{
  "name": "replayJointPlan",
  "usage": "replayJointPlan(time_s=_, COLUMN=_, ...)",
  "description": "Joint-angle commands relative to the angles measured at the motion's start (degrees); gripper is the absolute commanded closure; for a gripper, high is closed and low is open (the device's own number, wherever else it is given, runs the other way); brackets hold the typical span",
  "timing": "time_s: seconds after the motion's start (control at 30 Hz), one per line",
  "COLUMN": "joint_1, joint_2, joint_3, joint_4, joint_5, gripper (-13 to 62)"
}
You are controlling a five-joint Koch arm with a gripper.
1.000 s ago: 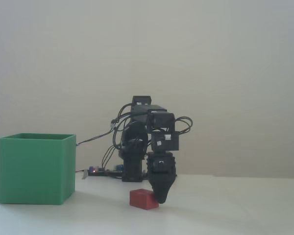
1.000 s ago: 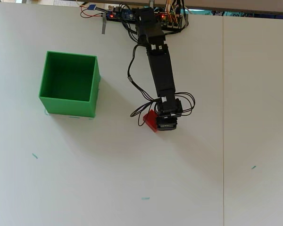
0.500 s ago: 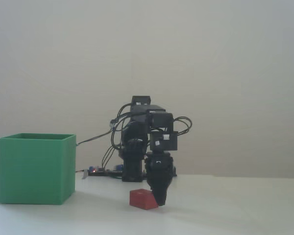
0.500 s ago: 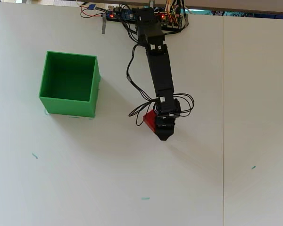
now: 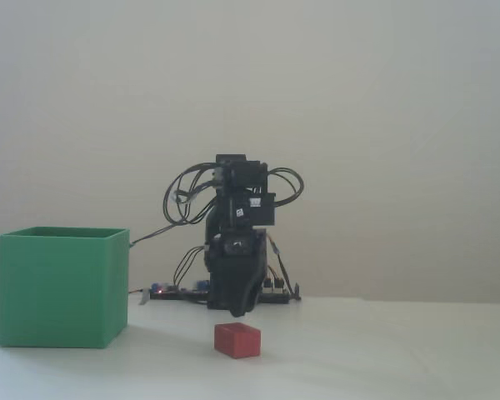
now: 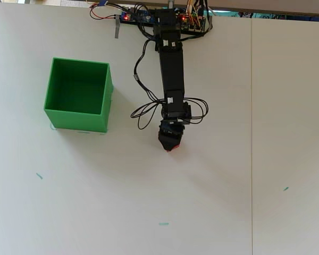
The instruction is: Grasp a red block and put it in the green bin.
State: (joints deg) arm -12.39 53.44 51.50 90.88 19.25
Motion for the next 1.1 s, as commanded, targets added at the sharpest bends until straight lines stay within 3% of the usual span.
replayJointPlan(time_s=0.0, joint_1=0.00, joint_2=2.72, joint_3=-0.26, joint_4=1.67, joint_5=3.16, gripper=13.9)
replayJointPlan(time_s=0.2, joint_1=0.70, joint_2=2.99, joint_3=-0.26, joint_4=1.67, joint_5=13.45, gripper=13.9)
replayJointPlan(time_s=0.37, joint_1=0.53, joint_2=3.25, joint_3=-0.26, joint_4=2.99, joint_5=30.85, gripper=14.7)
replayJointPlan(time_s=1.07, joint_1=-2.64, joint_2=-1.14, joint_3=0.62, joint_4=2.90, joint_5=35.95, gripper=18.3)
